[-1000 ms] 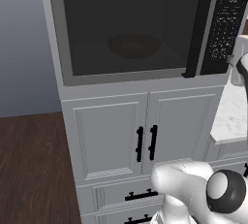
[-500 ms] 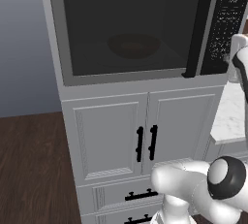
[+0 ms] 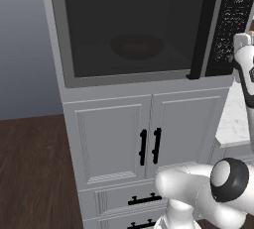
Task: Open the microwave, place the bowl with waffle inside the microwave, then close the microwave door and turn it on.
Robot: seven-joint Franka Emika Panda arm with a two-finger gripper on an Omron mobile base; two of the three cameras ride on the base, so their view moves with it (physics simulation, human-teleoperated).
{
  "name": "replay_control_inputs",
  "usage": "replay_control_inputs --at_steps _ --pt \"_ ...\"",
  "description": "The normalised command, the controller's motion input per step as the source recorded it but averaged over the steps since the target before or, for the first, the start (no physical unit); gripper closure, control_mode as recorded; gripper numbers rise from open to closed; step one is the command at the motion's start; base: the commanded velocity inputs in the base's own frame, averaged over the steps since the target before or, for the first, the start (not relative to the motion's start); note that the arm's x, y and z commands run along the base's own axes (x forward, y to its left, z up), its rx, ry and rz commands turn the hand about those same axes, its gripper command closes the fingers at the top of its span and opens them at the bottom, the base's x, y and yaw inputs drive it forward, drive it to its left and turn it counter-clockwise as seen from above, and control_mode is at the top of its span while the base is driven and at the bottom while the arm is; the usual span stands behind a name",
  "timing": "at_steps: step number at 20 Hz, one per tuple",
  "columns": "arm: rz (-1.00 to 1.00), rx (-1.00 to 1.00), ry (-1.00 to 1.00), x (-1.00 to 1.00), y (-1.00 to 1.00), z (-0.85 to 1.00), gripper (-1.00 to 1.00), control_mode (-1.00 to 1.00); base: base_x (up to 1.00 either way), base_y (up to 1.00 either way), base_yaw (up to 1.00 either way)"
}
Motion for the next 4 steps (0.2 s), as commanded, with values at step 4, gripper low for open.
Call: replay_control_inputs --at_steps 4 --pt "0.00 -0.14 0.17 1.00 0.31 -0.70 1.00 -1.00 0.00 0.00 0.00"
